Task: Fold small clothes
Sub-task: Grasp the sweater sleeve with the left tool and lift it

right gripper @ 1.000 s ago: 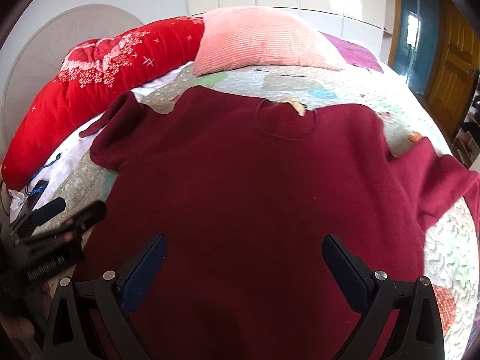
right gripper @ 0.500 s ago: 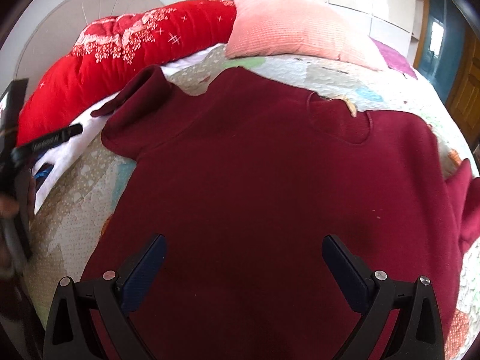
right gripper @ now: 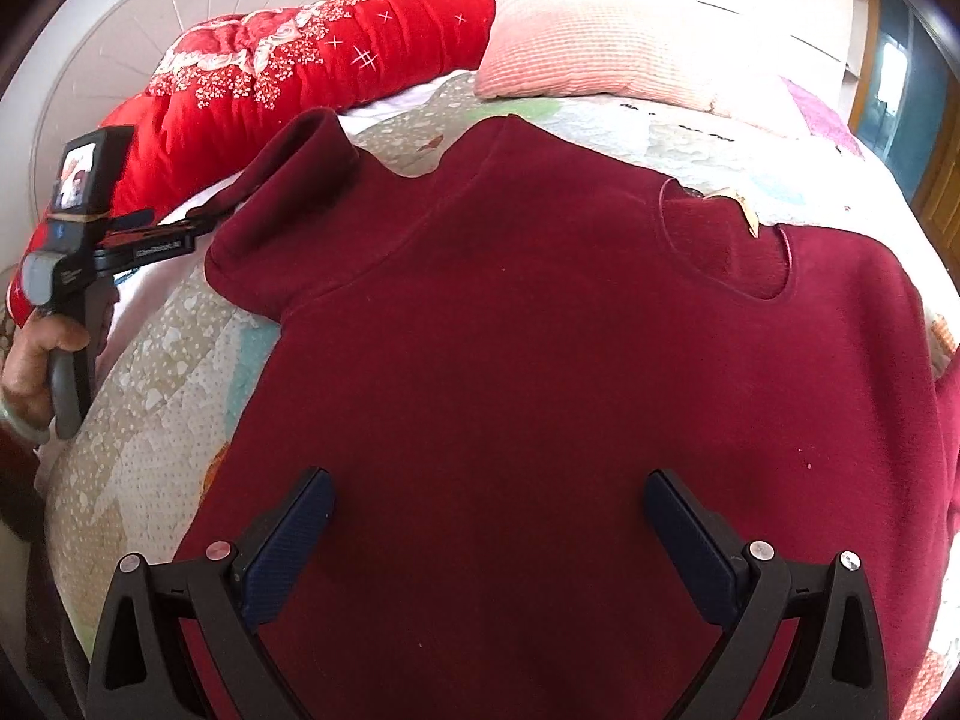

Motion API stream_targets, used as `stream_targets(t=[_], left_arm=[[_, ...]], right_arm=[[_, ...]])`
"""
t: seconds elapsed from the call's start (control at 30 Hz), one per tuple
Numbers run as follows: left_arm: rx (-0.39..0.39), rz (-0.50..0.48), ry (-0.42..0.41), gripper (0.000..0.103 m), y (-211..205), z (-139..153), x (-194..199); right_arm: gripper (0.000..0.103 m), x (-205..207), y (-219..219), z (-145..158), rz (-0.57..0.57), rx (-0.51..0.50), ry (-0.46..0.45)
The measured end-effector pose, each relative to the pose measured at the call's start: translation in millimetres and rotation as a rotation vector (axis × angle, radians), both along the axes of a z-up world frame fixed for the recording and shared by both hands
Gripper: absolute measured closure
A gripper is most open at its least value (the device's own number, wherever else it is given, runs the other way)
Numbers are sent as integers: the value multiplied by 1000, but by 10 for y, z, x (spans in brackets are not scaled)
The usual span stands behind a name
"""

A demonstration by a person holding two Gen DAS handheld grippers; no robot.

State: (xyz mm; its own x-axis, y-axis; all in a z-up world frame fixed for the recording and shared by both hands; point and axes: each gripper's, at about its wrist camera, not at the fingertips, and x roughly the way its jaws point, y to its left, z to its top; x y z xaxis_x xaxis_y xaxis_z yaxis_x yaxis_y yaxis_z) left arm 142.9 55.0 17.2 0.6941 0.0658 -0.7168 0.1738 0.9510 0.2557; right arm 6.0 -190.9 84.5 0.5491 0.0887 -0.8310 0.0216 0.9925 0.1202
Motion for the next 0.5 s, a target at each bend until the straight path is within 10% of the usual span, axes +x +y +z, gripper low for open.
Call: stream_targets(t=[0.23,0.5], left_arm=[[-11,-19,79,85,-33,-74,180],[-207,18,149,93,174,590,-157]], right_arm=[[0,4,-10,0,-2,4,4],[0,-69,-87,31,-12,45,-1]])
